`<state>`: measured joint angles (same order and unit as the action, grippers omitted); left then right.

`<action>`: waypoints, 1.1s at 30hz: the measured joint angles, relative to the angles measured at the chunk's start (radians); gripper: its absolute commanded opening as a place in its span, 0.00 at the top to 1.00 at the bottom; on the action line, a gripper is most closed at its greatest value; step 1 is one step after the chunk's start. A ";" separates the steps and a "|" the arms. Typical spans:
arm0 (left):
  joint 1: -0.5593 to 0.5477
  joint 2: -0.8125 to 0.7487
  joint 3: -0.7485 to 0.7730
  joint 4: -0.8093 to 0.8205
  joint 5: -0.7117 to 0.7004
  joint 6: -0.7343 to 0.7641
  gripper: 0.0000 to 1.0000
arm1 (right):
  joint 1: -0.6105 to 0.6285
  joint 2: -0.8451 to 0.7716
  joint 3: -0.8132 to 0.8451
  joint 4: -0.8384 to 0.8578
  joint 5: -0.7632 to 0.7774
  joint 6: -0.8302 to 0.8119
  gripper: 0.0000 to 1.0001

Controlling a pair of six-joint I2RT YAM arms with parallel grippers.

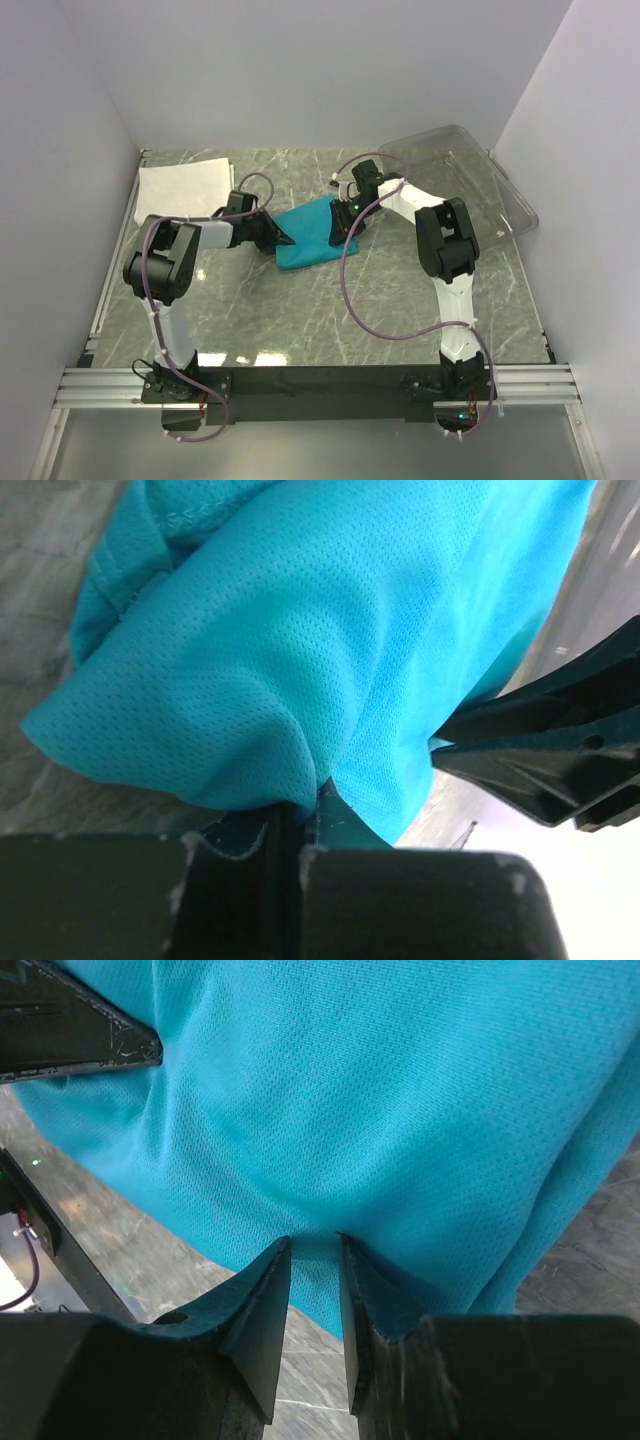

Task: Fold and stack the t-shirts
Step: Neatly place the folded tshirt to the corner

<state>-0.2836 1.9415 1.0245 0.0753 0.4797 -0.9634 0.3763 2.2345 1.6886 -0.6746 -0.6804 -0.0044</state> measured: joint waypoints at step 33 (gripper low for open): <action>0.053 -0.166 0.468 -0.596 -0.607 0.778 1.00 | -0.032 -0.250 -0.079 -0.043 -0.135 -0.196 0.50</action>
<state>-0.2310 1.7756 1.4929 -0.5205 -0.1268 -0.1856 0.3439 1.9842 1.6093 -0.7181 -0.8150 -0.2005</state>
